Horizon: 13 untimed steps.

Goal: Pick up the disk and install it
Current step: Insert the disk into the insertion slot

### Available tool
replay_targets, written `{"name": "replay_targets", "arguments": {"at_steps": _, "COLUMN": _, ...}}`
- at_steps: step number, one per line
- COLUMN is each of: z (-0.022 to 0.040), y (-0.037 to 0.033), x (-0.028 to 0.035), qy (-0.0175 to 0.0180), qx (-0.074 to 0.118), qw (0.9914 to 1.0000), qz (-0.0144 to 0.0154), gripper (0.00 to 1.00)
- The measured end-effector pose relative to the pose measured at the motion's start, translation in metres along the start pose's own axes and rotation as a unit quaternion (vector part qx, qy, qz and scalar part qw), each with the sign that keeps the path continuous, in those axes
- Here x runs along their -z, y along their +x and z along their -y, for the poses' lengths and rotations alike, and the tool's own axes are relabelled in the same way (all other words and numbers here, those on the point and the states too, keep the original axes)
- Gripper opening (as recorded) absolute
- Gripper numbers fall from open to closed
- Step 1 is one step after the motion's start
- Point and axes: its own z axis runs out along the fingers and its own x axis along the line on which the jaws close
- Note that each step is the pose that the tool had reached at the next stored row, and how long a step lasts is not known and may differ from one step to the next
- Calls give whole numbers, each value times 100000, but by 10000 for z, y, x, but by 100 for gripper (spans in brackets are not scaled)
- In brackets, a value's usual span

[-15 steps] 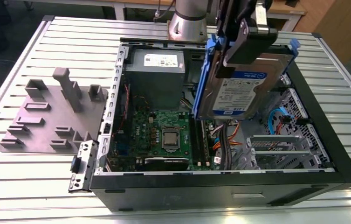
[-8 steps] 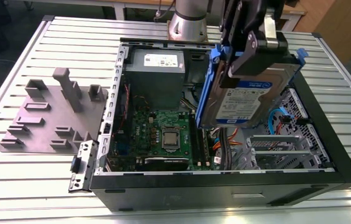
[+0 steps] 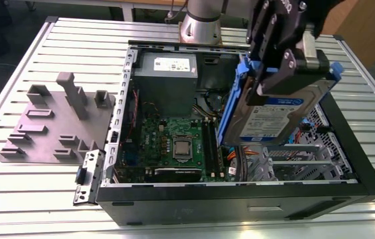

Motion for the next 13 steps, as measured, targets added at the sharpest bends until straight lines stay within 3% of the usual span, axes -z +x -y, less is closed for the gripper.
{"name": "replay_targets", "arguments": {"at_steps": 7, "z": 189, "y": 20, "x": -44, "qy": 0, "qx": -1, "qw": 100000, "qz": -2, "gripper": 37}}
{"name": "replay_targets", "arguments": {"at_steps": 13, "z": 406, "y": 14, "x": -82, "qy": 0, "qx": 3, "qw": 100000, "qz": 5, "gripper": 37}}
